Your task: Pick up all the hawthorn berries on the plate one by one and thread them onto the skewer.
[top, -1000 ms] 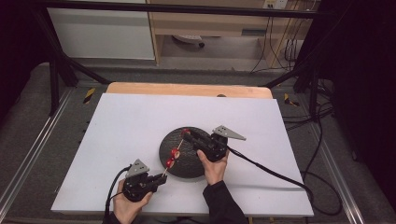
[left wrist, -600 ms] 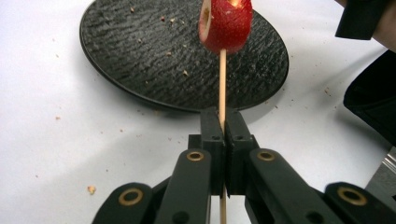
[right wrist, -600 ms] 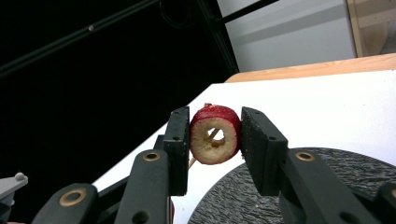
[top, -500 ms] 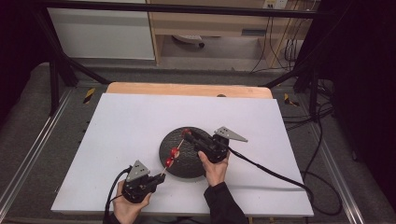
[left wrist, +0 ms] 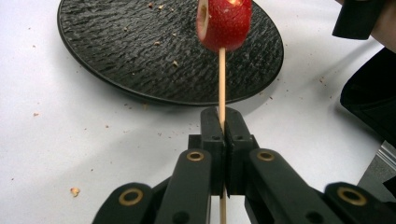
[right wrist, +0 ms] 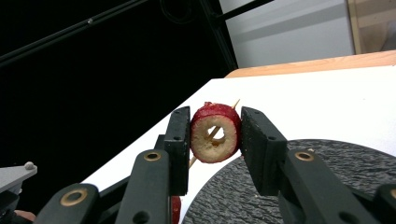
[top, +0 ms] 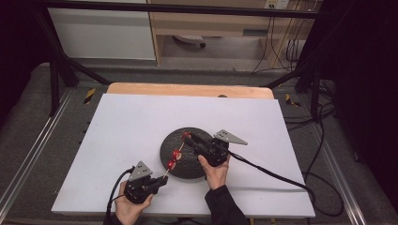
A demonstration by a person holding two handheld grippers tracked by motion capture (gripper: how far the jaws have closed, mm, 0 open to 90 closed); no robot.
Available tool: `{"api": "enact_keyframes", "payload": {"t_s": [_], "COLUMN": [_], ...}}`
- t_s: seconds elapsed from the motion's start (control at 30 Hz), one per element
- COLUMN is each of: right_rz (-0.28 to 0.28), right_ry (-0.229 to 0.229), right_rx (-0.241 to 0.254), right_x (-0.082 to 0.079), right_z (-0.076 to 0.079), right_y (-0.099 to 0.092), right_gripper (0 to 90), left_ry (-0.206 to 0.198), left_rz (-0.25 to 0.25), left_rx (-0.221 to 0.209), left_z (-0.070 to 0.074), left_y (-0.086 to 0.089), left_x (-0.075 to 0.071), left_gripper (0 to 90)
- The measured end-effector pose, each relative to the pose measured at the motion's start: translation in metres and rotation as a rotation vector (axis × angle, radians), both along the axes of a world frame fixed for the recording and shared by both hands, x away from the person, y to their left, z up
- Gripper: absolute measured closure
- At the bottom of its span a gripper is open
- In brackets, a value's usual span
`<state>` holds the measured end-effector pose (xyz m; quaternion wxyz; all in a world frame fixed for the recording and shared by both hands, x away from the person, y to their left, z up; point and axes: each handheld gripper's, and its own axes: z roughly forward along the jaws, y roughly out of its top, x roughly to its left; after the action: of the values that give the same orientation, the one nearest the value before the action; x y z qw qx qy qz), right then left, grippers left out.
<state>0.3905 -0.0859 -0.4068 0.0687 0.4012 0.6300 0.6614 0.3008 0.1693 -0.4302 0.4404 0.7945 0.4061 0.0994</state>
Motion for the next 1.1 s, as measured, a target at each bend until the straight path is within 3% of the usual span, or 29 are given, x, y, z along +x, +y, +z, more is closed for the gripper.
{"api": "enact_keyframes", "payload": {"t_s": [0.23, 0.4, 0.5, 0.6, 0.8, 0.93, 1.1], "right_rz": [0.009, 0.062, 0.067, 0.058, 0.024, 0.023, 0.023], "right_ry": [0.011, 0.047, 0.041, 0.038, 0.026, 0.046, 0.061], "right_rx": [-0.004, 0.017, 0.015, 0.016, -0.057, -0.157, -0.293], "right_x": [-0.003, -0.006, -0.007, -0.007, -0.005, -0.002, 0.000], "right_z": [-0.002, -0.010, -0.009, -0.003, 0.007, 0.004, -0.001], "right_y": [0.001, 0.007, 0.006, 0.003, -0.017, -0.031, -0.044], "right_gripper": [65.2, 64.9, 63.7, 52.9, 39.8, 26.0, 12.4], "left_ry": [-0.010, -0.024, -0.030, -0.038, -0.043, -0.037, -0.040], "left_rz": [0.000, -0.001, -0.001, -0.003, -0.008, -0.018, -0.038], "left_rx": [-0.006, -0.003, -0.014, -0.023, -0.032, -0.039, -0.010], "left_z": [0.001, 0.005, 0.005, 0.006, 0.006, 0.007, 0.009], "left_y": [0.001, 0.001, 0.003, 0.005, 0.012, 0.015, 0.016], "left_x": [0.001, 0.003, 0.004, 0.003, 0.004, 0.006, 0.009], "left_gripper": [88.6, 88.6, 88.5, 88.5, 88.4, 88.4, 88.3]}}
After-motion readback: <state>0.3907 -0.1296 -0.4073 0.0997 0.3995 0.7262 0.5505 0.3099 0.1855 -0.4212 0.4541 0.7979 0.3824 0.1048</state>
